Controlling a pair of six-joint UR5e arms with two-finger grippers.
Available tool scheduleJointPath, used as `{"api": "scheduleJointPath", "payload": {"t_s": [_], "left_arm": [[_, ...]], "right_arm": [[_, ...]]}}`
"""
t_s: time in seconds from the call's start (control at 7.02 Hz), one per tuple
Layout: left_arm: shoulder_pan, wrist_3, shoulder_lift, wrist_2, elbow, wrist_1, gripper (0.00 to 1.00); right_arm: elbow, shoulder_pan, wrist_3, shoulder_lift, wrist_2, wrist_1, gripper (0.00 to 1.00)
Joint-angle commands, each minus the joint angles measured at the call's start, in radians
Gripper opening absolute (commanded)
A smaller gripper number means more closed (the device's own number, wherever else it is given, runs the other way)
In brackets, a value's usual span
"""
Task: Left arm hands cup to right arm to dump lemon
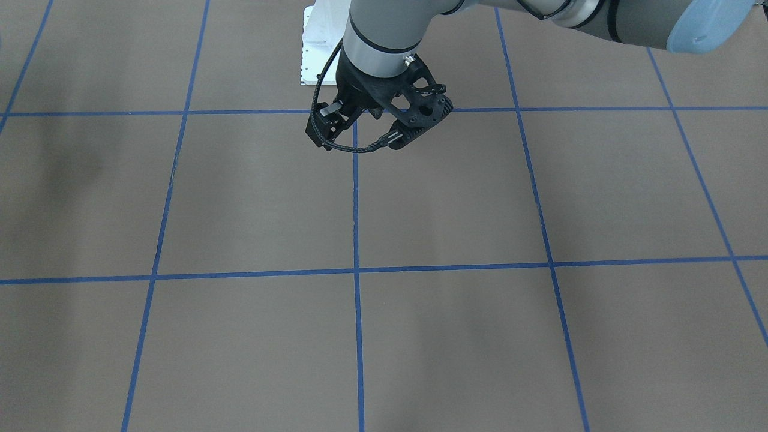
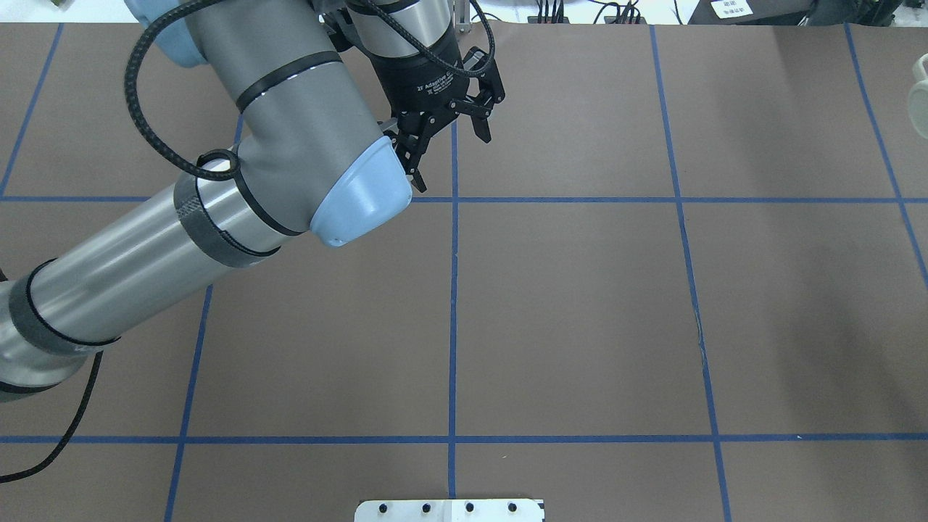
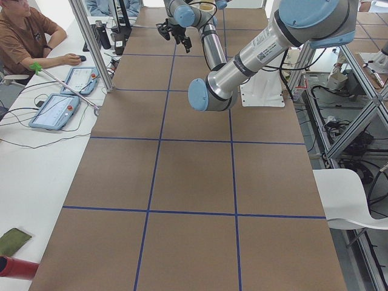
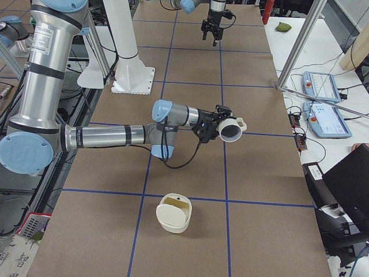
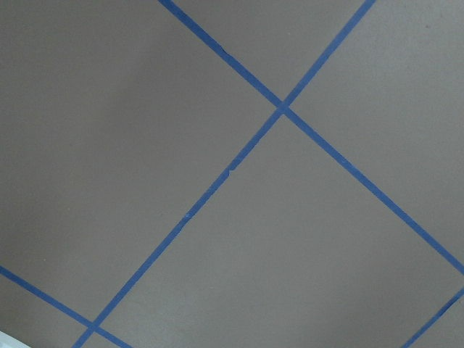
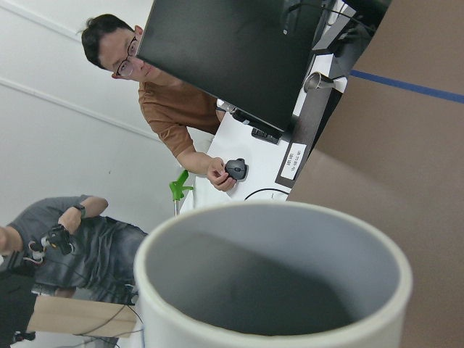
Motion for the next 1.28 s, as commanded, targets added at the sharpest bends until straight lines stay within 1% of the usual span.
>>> {"api": "scheduleJointPath", "payload": {"t_s": [0.0,0.14,0.28,0.43,0.57,0.71,0.85,1.0,1.14], "left_arm": [[-0.024,0.040,0.000,-0.001,0.007,0.000,1.00],[-0.029,0.058,0.000,0.000,0.008,0.000,1.00],[-0.041,0.075,0.000,-0.001,0.014,0.000,1.00],[-0.058,0.100,0.000,-0.002,0.022,0.000,1.00],[-0.073,0.120,0.002,-0.002,0.037,-0.001,1.00],[-0.084,0.143,0.002,-0.002,0.043,-0.001,1.00],[-0.094,0.166,0.003,-0.002,0.045,0.000,1.00],[-0.110,0.173,0.005,-0.003,0.059,-0.001,1.00],[-0.121,0.178,0.005,-0.003,0.066,-0.003,1.00]], "right_arm": [[0.001,-0.044,-0.232,0.121,-0.003,-0.152,0.00],[0.001,-0.079,-0.316,0.182,-0.041,-0.210,0.00],[-0.001,-0.163,-0.373,0.245,-0.138,-0.266,0.00],[0.001,-0.252,-0.428,0.322,-0.288,-0.377,0.00],[0.001,-0.321,-0.482,0.393,-0.373,-0.463,0.00],[-0.007,-0.397,-0.495,0.433,-0.418,-0.520,0.00],[-0.009,-0.437,-0.569,0.500,-0.469,-0.607,0.00],[-0.006,-0.478,-0.619,0.534,-0.513,-0.680,0.00],[-0.018,-0.555,-0.634,0.588,-0.590,-0.717,0.00]]}}
